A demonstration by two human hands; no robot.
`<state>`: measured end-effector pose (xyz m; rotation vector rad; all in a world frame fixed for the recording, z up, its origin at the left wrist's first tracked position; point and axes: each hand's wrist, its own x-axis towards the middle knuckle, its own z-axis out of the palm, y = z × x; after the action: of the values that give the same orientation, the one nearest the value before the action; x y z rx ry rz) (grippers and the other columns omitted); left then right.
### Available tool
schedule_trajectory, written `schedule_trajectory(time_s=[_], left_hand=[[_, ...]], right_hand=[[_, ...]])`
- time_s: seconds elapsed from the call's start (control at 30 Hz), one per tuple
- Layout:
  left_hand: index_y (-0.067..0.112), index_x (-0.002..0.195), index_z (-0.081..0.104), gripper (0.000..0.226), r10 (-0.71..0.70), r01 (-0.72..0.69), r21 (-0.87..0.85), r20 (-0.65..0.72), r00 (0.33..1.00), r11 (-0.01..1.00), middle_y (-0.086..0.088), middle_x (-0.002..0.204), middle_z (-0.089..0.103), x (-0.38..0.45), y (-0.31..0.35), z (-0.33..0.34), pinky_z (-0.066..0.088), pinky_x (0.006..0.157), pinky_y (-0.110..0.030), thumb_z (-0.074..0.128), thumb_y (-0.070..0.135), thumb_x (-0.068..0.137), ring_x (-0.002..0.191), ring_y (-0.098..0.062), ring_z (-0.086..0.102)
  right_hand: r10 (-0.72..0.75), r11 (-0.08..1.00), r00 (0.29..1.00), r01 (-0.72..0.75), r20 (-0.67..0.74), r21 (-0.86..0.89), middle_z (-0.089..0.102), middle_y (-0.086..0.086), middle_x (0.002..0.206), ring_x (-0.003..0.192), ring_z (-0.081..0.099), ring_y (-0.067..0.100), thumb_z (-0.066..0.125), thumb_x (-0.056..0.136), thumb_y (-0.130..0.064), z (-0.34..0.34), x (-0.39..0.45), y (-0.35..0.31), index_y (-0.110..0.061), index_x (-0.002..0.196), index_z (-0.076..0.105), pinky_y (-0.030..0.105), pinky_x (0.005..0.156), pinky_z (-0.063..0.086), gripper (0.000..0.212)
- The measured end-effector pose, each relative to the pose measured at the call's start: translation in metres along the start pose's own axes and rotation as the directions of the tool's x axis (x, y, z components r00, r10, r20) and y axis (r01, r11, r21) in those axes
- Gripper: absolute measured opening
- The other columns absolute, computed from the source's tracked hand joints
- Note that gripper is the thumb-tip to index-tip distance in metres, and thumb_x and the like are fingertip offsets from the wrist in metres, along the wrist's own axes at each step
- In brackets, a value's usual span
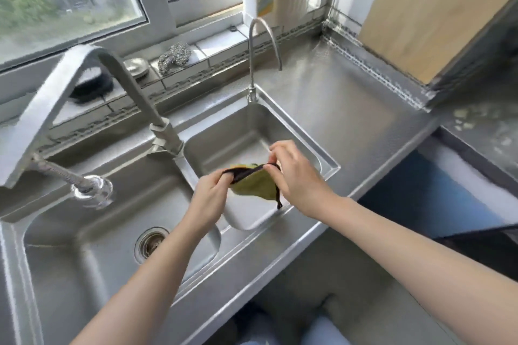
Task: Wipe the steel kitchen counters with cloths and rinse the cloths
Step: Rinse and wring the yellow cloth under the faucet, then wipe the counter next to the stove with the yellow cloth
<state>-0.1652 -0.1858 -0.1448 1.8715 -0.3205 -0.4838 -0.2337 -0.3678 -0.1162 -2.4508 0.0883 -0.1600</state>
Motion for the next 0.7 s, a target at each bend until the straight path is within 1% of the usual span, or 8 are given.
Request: schedule_trajectory(time_s=[0.07,0.13,0.2,0.33,0.4,0.47,0.53,0.7], left_hand=[[0.028,0.104,0.074,0.039,-0.001,0.002,0.017,-0.033,0.999,1.0,0.022,0.115,0.068,0.01,0.014,0.027,0.038,0.097,-0.012,0.041,0.009,0.096,0.115,0.004,0.056],[0.023,0.135,0.057,0.044,0.013,-0.007,0.091,-0.065,0.998,0.996,0.014,0.134,0.054,0.019,0.027,0.06,0.031,0.107,-0.019,0.036,0.012,0.098,0.127,-0.001,0.045],[0.022,0.142,0.047,0.049,0.12,-0.114,0.182,-0.023,0.993,0.977,0.011,0.141,0.043,0.026,0.038,0.09,0.026,0.111,-0.022,0.03,0.017,0.097,0.133,-0.004,0.037],[0.023,0.077,0.068,0.041,0.214,-0.255,0.302,0.162,0.963,0.919,0.014,0.121,0.06,0.041,0.069,0.157,0.036,0.098,-0.024,0.028,0.023,0.084,0.114,-0.012,0.044],[0.026,0.072,0.066,0.038,0.187,-0.262,0.304,0.255,0.949,0.916,0.013,0.097,0.068,0.048,0.08,0.183,0.039,0.089,-0.019,0.03,0.027,0.083,0.099,-0.009,0.05],[0.019,0.069,0.064,0.039,0.087,-0.176,0.25,0.33,0.94,0.952,0.005,0.072,0.063,0.053,0.09,0.207,0.044,0.075,-0.028,0.034,0.042,0.077,0.073,-0.011,0.053],[0.018,0.076,0.057,0.045,-0.039,-0.058,0.255,0.36,0.932,0.965,0.003,0.075,0.052,0.06,0.094,0.231,0.041,0.069,-0.022,0.035,0.057,0.068,0.065,-0.005,0.046],[0.009,0.11,0.064,0.06,-0.221,0.268,0.017,0.617,0.755,0.963,-0.013,0.107,0.071,0.078,0.099,0.286,0.052,0.089,-0.047,0.06,0.062,0.081,0.098,-0.03,0.068]], right_hand=[[0.071,0.994,0.997,-0.071,0.013,0.084,0.055,-0.001,0.086,0.077,0.052,0.023,0.047,0.102,-0.027,-0.024,-0.014,0.019,-0.016,0.096,0.046,0.04,0.071,0.043,0.012],[0.107,0.986,0.994,-0.107,0.007,0.125,0.049,-0.006,0.071,0.064,0.048,0.017,0.044,0.103,-0.029,-0.047,-0.031,0.041,-0.02,0.096,0.041,0.034,0.061,0.038,0.012],[0.144,0.976,0.989,-0.137,-0.028,0.171,0.044,-0.009,0.064,0.054,0.041,0.007,0.041,0.103,-0.031,-0.067,-0.045,0.058,-0.019,0.097,0.039,0.024,0.051,0.031,0.014],[0.243,0.938,0.969,-0.226,-0.032,0.264,0.048,-0.008,0.067,0.053,0.044,0.002,0.046,0.099,-0.047,-0.124,-0.071,0.111,-0.022,0.099,0.039,0.019,0.049,0.034,0.027],[0.264,0.945,0.96,-0.277,0.091,0.174,0.055,-0.006,0.078,0.067,0.054,0.008,0.057,0.086,-0.063,-0.152,-0.083,0.139,-0.024,0.096,0.043,0.021,0.057,0.041,0.042],[0.286,0.956,0.931,-0.292,0.226,-0.009,0.06,0.0,0.082,0.071,0.057,0.019,0.064,0.075,-0.071,-0.175,-0.096,0.169,-0.027,0.086,0.045,0.034,0.062,0.048,0.048],[0.273,0.96,0.922,-0.241,0.274,-0.145,0.059,0.001,0.088,0.076,0.057,0.019,0.068,0.08,-0.061,-0.194,-0.108,0.199,-0.026,0.086,0.05,0.038,0.067,0.051,0.04],[0.311,0.944,0.934,-0.324,0.175,0.054,0.053,-0.005,0.077,0.068,0.048,0.008,0.066,0.09,-0.04,-0.236,-0.135,0.265,-0.025,0.076,0.049,0.025,0.058,0.035,0.027]])
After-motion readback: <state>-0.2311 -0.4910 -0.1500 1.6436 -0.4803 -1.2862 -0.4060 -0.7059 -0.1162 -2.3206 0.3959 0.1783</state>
